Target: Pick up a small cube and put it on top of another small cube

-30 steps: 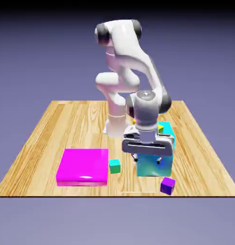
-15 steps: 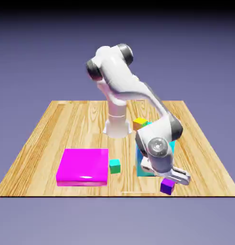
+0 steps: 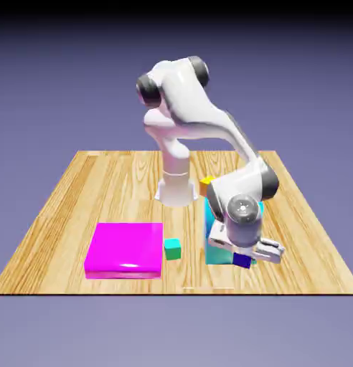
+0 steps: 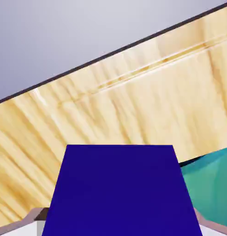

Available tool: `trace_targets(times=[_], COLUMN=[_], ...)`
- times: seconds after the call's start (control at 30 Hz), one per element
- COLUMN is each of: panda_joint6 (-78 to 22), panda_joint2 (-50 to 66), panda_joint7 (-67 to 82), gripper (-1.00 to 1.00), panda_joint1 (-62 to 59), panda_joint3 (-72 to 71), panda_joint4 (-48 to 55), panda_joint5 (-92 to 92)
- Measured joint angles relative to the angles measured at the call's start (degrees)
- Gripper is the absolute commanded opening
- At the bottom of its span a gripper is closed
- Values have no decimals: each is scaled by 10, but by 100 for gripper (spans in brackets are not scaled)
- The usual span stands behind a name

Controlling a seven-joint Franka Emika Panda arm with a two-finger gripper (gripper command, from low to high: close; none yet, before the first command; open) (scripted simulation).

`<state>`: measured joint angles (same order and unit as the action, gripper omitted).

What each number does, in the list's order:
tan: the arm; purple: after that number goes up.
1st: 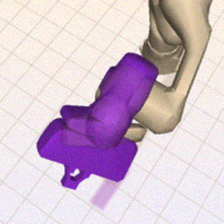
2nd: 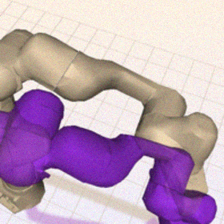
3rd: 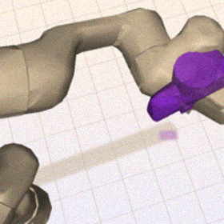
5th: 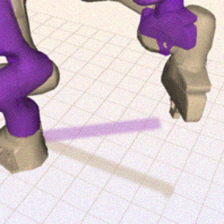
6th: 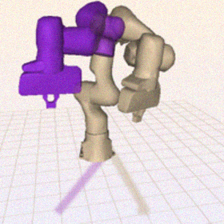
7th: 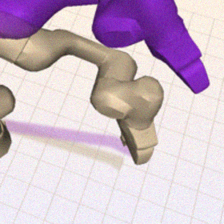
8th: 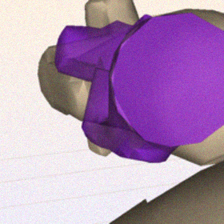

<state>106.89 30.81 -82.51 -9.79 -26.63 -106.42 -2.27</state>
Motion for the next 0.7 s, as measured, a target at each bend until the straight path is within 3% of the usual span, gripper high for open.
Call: trace_targets(times=[0.27, 0.7], panda_joint6=[-101, -239], panda_joint2=[-166, -404], panda_joint7=[89, 207], gripper=[-100, -100], panda_joint1=[73, 56], panda_joint3=[122, 140], panda_joint4=[-46, -163], panda_joint5=[-50, -96])
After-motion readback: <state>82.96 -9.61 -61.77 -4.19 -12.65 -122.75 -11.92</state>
